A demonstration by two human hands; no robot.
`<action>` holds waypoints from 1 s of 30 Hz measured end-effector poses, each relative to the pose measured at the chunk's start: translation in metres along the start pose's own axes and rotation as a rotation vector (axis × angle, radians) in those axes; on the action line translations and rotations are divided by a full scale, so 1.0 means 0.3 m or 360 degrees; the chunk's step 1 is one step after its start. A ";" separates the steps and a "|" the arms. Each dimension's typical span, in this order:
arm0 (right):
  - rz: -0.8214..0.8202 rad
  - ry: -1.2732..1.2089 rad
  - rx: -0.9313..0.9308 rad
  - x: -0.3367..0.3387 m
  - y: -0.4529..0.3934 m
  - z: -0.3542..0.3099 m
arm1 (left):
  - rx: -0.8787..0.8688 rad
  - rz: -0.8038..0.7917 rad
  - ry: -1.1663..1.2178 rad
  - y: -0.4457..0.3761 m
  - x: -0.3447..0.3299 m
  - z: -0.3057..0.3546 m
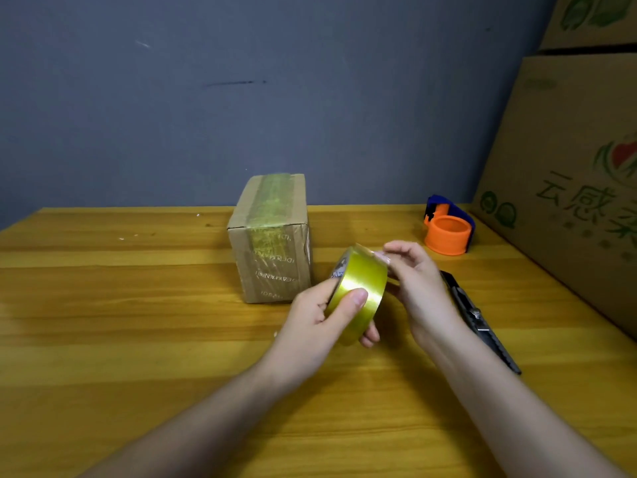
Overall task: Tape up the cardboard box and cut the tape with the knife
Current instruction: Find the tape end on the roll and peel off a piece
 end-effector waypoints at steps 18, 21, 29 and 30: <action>-0.0311 0.1531 0.1121 -0.191 0.192 -0.109 | -0.0308 -0.0133 -0.1220 -0.010 -0.031 0.040; -0.0251 0.1438 0.0947 -0.174 0.181 -0.107 | -0.0156 -0.0205 -0.1598 -0.008 -0.039 0.037; -0.0422 0.0930 0.0388 -0.129 0.089 -0.045 | -0.0368 -0.0331 -0.2029 0.008 -0.054 0.050; -0.0472 0.0801 0.0267 -0.124 0.074 -0.036 | -0.0447 -0.0344 -0.2034 0.015 -0.062 0.056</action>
Point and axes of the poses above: each hand's wrist, its own y-axis away from the middle knuckle, its own x-axis out of the back of the hand, z = x × y, the point moved 7 cm from there along -y, towards the middle knuckle, and after that the axes turned 13 degrees about -y, right-handed, at the moved point
